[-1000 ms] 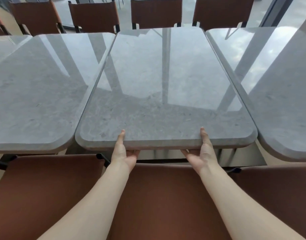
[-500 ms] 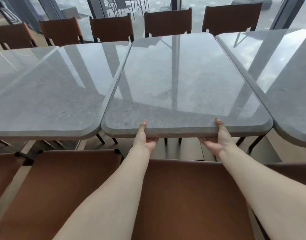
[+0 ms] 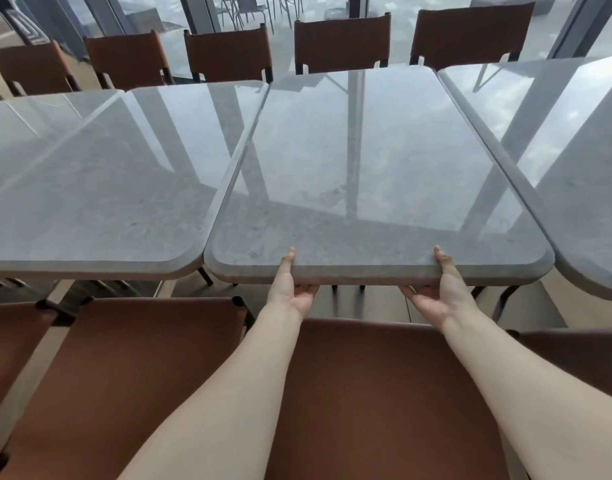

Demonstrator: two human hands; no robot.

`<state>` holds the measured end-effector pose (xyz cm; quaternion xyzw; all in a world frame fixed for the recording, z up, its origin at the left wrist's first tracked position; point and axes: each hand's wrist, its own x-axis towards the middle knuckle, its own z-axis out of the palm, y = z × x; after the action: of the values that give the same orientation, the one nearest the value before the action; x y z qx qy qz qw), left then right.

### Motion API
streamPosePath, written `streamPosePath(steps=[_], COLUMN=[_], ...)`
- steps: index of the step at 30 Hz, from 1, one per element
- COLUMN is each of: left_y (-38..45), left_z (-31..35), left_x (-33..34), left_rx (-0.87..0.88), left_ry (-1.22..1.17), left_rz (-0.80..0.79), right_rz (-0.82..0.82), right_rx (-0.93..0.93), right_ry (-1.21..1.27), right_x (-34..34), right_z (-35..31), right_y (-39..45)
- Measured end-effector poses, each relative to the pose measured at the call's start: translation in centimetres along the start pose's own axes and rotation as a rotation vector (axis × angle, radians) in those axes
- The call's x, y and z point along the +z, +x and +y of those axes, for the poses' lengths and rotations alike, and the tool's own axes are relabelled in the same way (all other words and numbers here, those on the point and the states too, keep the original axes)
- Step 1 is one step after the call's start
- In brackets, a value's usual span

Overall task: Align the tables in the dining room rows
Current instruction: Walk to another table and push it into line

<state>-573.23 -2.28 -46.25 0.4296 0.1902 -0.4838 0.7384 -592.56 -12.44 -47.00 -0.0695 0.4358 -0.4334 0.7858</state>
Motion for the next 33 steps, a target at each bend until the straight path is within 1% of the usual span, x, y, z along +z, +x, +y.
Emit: streamPosePath(steps=[7,13,21,23,25,27,30,31,33], left_y=[0.2,0.1,0.5,0.0,-1.3,-3.1,-5.8,-6.5,-8.3], left_z=[-0.3,-0.4,-0.4,-0.5,-1.3,-2.4,-2.7,-2.3,-1.2], left_x=[-0.2,-0.5,-0.4,-0.6,-1.3,-2.9,-4.7,-4.5,-2.9], left_rx=[0.03,0.016,0.038,0.041,0.026,-0.05,-0.177,-0.192,-0.179], left_ry=[-0.041,-0.048,-0.001,-0.022,0.038,0.231,0.561,0.647,0.753], left_rz=[-0.001,0.012,-0.008,0.0,0.014,0.027,-0.015,-0.042,-0.115], right_rz=[-0.024,-0.009,-0.036,-0.016,0.028,0.076,0.12,0.127,0.156], right_rx=[0.04,0.068,0.027,0.046,0.072,0.131,0.243,0.249,0.186], right_ry=[0.001,0.013,-0.042,-0.024,-0.019,-0.154,-0.591,-0.719,-0.85], right_x=[-0.1,-0.5,-1.3,-1.1,-1.2,-1.4,-1.4,-1.1,-0.2], right_z=[0.1,0.1,0.1,0.2,0.3,0.3,-0.6,-1.2,-2.6], right_y=[-0.1,-0.2,0.1,-0.2,-1.0,-2.3,-5.5,-6.5,-8.4])
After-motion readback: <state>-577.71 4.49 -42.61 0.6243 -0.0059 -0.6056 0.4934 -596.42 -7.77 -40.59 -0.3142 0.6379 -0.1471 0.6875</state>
